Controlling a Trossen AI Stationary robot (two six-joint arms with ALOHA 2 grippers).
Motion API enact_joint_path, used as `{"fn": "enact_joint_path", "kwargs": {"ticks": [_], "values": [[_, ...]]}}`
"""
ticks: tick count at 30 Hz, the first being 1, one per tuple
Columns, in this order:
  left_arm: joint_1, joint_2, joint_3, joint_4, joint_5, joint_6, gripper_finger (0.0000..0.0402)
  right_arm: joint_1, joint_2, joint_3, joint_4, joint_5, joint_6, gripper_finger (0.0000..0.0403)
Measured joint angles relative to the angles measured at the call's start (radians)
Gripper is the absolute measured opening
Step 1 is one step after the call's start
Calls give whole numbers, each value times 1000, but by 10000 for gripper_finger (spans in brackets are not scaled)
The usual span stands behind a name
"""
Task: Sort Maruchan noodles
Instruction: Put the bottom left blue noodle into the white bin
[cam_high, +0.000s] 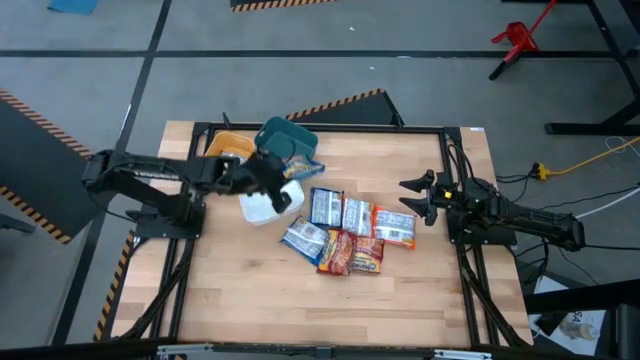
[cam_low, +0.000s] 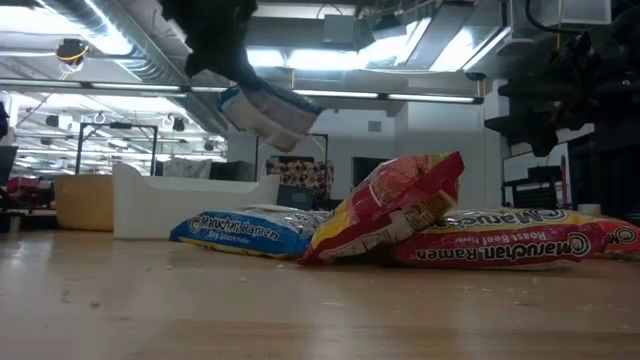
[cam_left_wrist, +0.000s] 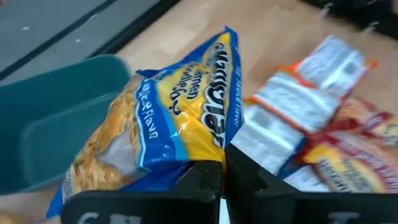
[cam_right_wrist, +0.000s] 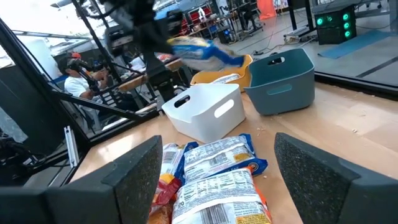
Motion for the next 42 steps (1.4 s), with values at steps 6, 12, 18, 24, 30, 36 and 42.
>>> {"fn": "enact_joint_path", "kwargs": {"ticks": [6,12,18,24,30,36,42], "values": [[77,-1,0,-45,133,14,0,0,0,0,-1,5,0,296],[-59,-1,0,-222,50,-125,0,0,0,0,-2,9,0,296],[-216,-1,0,-289,-156,-269,0,0,0,0,-2,9,-8,296],[-269,-1,-19,-316,-231,-333,0,0,0,0,-2,9,-10,296],[-288,-1,-106,-285,-263,-384,0,0,0,0,-2,9,-10,296],[-289,-1,-191,-184,-251,-383,0,0,0,0,-2,9,-10,296],[-281,-1,-281,-121,-250,-405,0,0,0,0,-2,9,-10,296]]}}
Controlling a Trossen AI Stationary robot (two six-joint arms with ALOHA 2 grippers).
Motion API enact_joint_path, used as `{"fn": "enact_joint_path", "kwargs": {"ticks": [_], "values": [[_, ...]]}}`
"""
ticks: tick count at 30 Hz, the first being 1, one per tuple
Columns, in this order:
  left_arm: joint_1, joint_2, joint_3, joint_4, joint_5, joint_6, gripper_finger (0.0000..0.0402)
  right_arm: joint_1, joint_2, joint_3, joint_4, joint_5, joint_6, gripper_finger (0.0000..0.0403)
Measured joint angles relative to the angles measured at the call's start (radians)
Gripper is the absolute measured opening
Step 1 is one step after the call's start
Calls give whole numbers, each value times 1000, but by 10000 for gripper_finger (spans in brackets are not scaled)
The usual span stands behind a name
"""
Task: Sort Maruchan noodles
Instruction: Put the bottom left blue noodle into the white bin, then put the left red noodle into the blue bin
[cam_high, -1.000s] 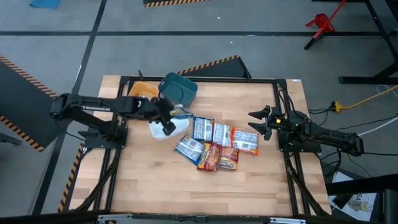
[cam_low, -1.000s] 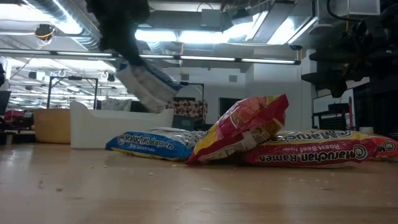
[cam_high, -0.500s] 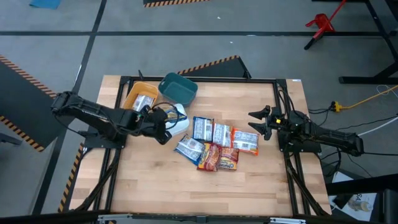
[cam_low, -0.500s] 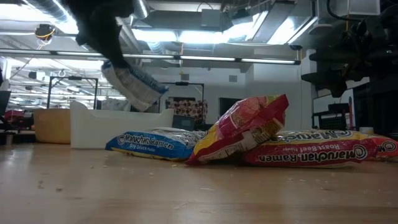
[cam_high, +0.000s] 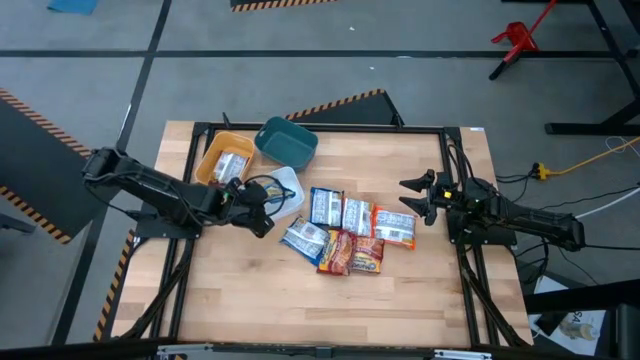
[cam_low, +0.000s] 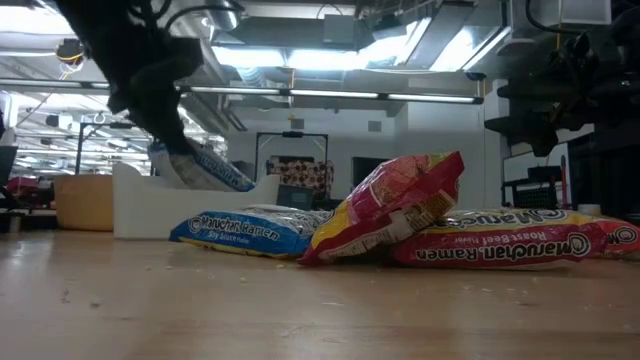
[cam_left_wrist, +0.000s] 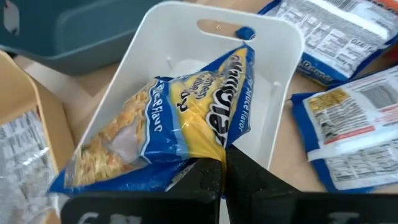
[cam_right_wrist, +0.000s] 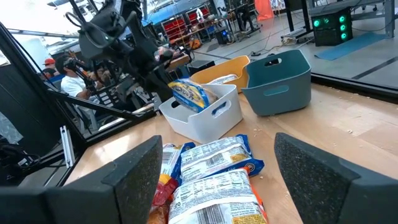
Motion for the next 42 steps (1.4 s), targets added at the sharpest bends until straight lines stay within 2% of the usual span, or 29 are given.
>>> {"fn": "enact_joint_path", "kwargs": {"ticks": [6,9,14,20,25,30,33,37,42], "values": [[1,0,-63,91,20,-8,1,0,0,0,0,0,0,296],[2,0,-65,92,58,-8,14,0,0,0,0,0,0,296],[32,0,-65,77,151,-8,65,0,0,0,0,-1,0,296],[54,0,-65,79,161,-9,134,0,0,0,0,-4,0,296],[67,0,-41,73,207,-5,168,0,0,0,1,-10,0,296],[68,0,21,45,254,8,180,0,0,0,1,-10,0,296],[68,0,80,47,320,29,181,0,0,0,1,-11,0,296],[58,0,144,128,396,51,182,0,0,0,1,-11,0,296],[26,-1,152,192,349,40,180,0,0,0,1,-11,0,296]]}}
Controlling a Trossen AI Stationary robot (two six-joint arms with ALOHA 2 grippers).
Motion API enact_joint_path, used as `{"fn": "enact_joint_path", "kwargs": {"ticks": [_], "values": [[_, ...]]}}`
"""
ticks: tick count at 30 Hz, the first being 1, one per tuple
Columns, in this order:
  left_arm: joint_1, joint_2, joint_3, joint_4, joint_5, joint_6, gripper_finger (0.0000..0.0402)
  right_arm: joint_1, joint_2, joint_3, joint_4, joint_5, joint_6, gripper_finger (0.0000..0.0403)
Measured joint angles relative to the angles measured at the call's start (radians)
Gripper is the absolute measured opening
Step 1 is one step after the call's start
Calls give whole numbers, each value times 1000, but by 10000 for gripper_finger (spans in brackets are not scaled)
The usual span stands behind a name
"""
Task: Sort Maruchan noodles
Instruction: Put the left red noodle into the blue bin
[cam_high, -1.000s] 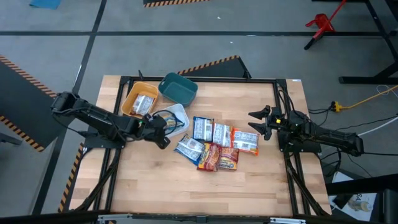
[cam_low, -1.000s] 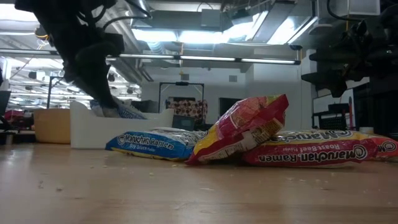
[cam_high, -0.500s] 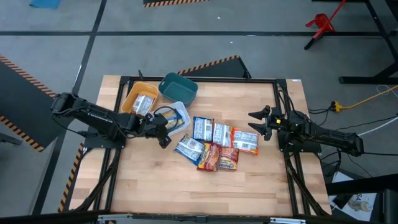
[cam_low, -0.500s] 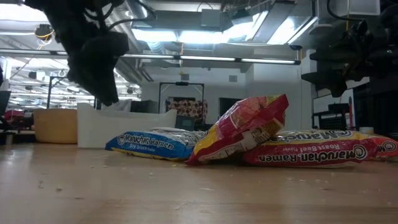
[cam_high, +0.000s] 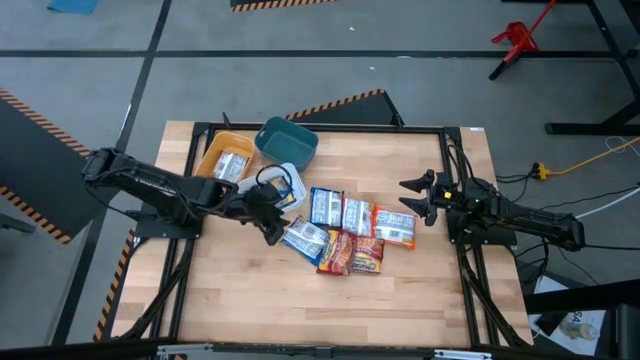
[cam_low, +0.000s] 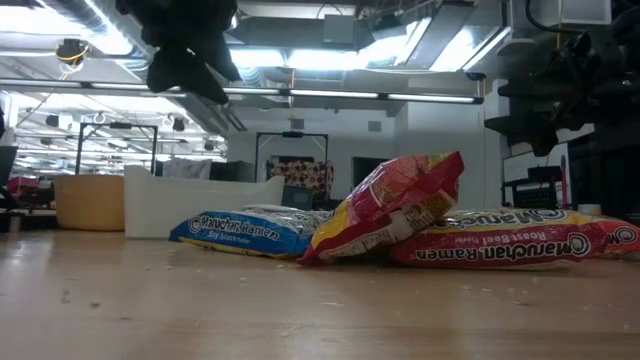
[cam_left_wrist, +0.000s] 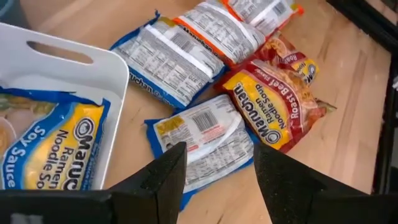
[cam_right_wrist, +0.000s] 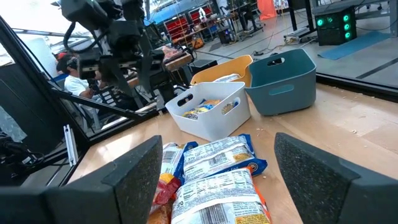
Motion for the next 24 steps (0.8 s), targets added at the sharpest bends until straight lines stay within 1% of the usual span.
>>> {"fn": "enact_joint_path", "kwargs": {"ticks": [5,10,13,15,17,19,21,24], "values": [[-18,16,-1,-1,-13,-72,179,0,0,0,0,0,0,296],[-41,32,-1,-1,-4,-60,179,0,0,0,0,0,-5,296],[-57,54,1,55,2,-13,179,0,0,0,0,0,-11,296],[-63,75,-2,83,35,41,179,0,0,0,0,0,-11,296],[-66,118,2,193,67,100,179,0,0,0,0,-1,-11,296],[-67,157,-1,244,87,150,179,0,1,0,0,-1,-11,296],[-64,209,0,337,102,202,179,0,5,0,0,-1,-11,296],[-59,281,20,364,94,274,179,0,18,0,0,-3,-11,296]]}}
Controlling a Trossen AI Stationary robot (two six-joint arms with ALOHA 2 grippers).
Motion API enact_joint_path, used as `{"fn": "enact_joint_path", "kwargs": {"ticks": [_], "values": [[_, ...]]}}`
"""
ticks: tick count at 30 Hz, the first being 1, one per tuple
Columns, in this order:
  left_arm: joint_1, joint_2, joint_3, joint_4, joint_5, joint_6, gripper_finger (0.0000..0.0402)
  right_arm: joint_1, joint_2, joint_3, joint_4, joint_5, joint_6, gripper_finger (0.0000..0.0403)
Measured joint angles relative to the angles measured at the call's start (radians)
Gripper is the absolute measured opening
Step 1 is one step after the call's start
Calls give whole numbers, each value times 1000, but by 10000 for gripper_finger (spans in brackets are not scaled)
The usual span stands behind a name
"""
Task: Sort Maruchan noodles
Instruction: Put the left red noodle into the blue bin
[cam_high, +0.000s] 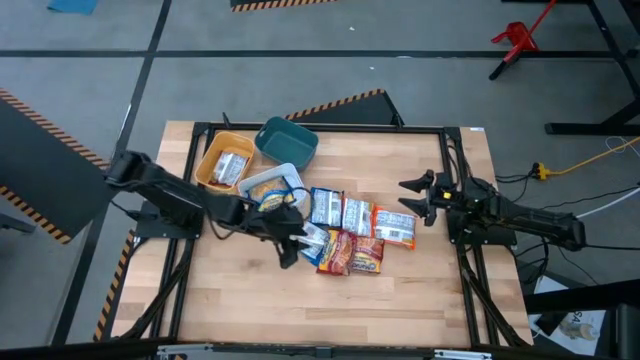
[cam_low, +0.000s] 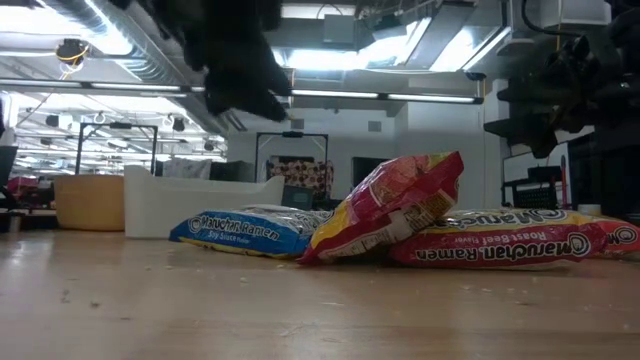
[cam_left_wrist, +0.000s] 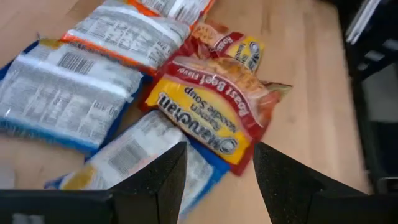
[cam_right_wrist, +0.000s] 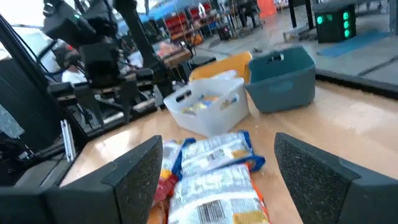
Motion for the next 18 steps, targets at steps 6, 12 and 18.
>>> {"fn": "enact_joint_path", "kwargs": {"ticks": [6,12,18], "values": [[-8,153,126,-7,-16,165,179,0,32,0,4,-9,-3,296],[-15,251,226,-16,-97,351,179,0,106,0,3,-14,-30,296],[33,271,259,21,-92,430,179,0,173,0,6,-32,-31,296]]}}
